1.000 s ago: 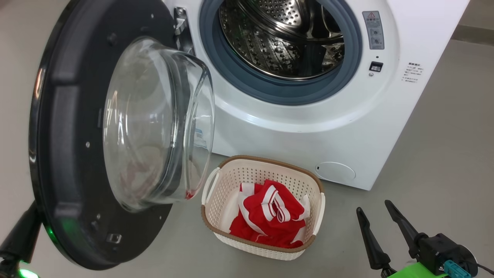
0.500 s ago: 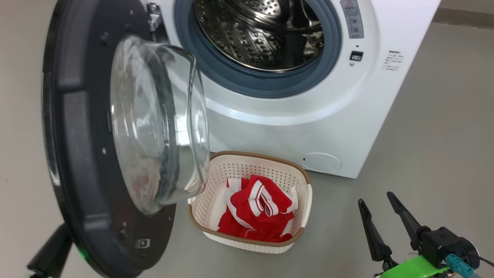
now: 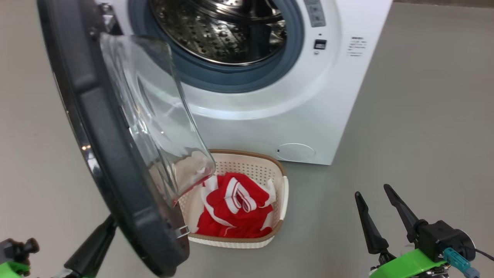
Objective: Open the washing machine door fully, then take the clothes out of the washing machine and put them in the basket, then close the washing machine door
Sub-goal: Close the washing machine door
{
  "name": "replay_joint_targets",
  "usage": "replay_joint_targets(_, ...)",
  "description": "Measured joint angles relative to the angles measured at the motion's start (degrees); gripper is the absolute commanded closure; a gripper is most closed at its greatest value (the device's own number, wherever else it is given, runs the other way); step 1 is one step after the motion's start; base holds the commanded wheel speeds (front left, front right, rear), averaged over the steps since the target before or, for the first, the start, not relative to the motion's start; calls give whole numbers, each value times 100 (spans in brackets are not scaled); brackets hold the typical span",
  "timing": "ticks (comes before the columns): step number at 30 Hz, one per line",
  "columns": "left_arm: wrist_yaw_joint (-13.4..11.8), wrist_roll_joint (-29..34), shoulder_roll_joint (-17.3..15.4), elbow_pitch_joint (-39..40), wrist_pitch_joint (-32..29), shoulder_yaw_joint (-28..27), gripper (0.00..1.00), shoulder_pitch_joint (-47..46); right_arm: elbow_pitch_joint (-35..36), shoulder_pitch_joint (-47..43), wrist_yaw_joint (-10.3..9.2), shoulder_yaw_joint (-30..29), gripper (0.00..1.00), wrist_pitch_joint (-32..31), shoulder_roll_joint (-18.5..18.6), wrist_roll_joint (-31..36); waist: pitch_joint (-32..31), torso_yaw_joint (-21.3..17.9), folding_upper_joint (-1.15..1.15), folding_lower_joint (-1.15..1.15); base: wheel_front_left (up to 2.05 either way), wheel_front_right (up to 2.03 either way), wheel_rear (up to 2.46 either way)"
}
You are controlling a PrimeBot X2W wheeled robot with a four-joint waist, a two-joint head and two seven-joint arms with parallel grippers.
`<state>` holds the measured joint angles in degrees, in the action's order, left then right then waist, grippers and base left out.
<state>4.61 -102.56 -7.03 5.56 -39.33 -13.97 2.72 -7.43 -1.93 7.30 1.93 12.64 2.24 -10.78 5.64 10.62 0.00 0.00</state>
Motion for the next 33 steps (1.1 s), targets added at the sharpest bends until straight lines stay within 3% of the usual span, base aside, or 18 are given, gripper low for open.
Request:
replay_joint_targets(16, 1, 10, 80, 201, -146, 326, 100, -38, -187, 253, 0, 154, 0, 108, 3, -201, 150, -933, 0, 0, 0, 0, 0)
replay_joint_targets(33, -3, 31, -1, -256, -143, 260, 100, -686, -298, 351, 0, 245, 0, 164, 4, -285, 289, -2006, 0, 0, 0, 0, 0)
